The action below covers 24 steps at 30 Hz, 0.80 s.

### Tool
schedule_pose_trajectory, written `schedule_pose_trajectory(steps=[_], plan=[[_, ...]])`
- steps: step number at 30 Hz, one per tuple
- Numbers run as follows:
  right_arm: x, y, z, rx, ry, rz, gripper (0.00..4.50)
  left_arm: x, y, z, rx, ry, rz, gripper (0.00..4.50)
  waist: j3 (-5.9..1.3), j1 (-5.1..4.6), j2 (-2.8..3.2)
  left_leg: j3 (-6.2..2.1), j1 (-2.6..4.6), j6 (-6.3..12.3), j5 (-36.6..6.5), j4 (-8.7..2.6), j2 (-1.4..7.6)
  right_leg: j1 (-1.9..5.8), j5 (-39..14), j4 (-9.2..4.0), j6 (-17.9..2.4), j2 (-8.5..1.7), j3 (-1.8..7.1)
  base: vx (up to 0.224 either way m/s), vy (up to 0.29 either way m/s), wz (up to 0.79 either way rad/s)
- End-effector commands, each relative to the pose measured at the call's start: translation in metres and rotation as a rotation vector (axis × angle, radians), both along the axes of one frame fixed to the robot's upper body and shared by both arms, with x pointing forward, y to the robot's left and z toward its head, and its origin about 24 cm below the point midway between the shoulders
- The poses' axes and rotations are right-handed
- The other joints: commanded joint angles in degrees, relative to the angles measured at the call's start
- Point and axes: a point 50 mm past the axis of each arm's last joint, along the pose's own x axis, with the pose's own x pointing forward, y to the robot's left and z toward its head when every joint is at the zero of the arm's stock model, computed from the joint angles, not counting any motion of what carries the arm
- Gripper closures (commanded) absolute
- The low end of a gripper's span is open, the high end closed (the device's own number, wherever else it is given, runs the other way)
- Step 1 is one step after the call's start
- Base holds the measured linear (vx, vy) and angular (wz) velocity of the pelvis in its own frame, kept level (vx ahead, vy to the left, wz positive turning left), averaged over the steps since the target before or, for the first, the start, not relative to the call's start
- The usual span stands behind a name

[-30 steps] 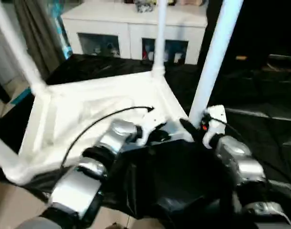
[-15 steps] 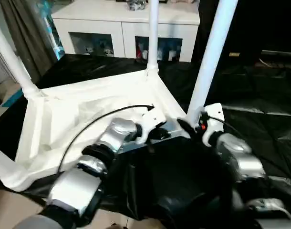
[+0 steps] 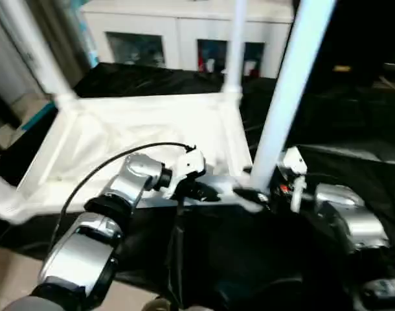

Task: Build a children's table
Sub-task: Rotate leg to tighten

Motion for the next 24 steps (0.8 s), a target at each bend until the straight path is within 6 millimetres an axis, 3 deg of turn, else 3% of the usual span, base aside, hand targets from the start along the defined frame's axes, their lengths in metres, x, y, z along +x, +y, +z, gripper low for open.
schedule_pose_trajectory(steps=[1,2,6,11,14,18,23,24], plan=[[-0.003,-0.002,0.006,0.001,0.003,0.057,0.96,-0.005,0.002,-0.001,0.004,0.033,-0.048,4.5,-4.34,-0.14,-1.09,-1.33,1.59,7.68,-9.63,-3.27,3.67,3.44,-8.6,-3.77,-14.79,-3.8,2.69,0.0,0.0,0.0],[-0.004,-0.003,0.007,0.0,0.011,0.069,0.96,-0.005,0.003,0.0,0.004,0.034,-0.051,4.5,-4.12,-0.16,-1.0,-1.36,1.91,5.88,-12.37,-3.58,3.79,3.27,-12.48,-4.22,-13.99,-3.77,2.78,0.0,0.0,0.0],[-0.006,-0.005,0.008,0.004,0.029,0.099,1.29,-0.006,0.004,0.002,0.005,0.046,-0.063,4.5,-3.95,-0.39,-1.2,-1.53,2.1,2.8,-15.88,-4.14,3.79,3.27,-17.29,-4.66,-12.13,-3.98,2.99,0.0,0.0,0.0],[-0.007,-0.004,0.008,0.018,0.039,0.112,1.65,-0.006,0.003,0.002,0.004,0.049,-0.066,4.5,-4.18,-0.31,-1.36,-1.45,1.81,3.42,-13.19,-3.91,3.62,3.38,-14.26,-4.37,-12.37,-4.01,3.02,0.0,0.0,0.0],[-0.012,0.001,0.004,0.033,0.06,0.129,1.85,-0.007,0.0,0.003,-0.017,0.042,-0.049,4.5,-4.39,-0.17,-1.61,-1.35,1.59,4.93,-10.02,-3.56,3.57,3.44,-10.47,-3.83,-13.11,-3.96,2.99,0.0,0.0,0.0],[-0.015,0.004,-0.003,0.032,0.074,0.11,1.98,-0.004,-0.005,0.002,-0.031,0.011,0.0,4.5,-4.47,-0.11,-1.71,-1.3,1.5,5.76,-9.19,-3.36,3.45,3.46,-10.06,-3.83,-13.13,-3.97,2.88,0.0,0.0,0.0],[0.001,0.013,-0.027,-0.051,0.055,-0.203,2.09,0.01,-0.025,0.0,-0.05,-0.082,0.219,4.5,-4.0,-0.64,-1.6,-1.61,1.73,2.51,-13.8,-3.94,3.26,3.13,-18.79,-5.03,-10.57,-4.07,2.74,0.0,0.0,0.0],[0.004,0.013,-0.03,-0.06,0.063,-0.257,2.13,0.012,-0.027,-0.001,-0.045,-0.094,0.245,4.5,-3.23,-1.65,-1.51,-1.95,2.12,0.34,-19.12,-4.4,3.01,3.09,-26.3,-5.84,-8.69,-3.93,2.37,0.0,0.0,0.0]])
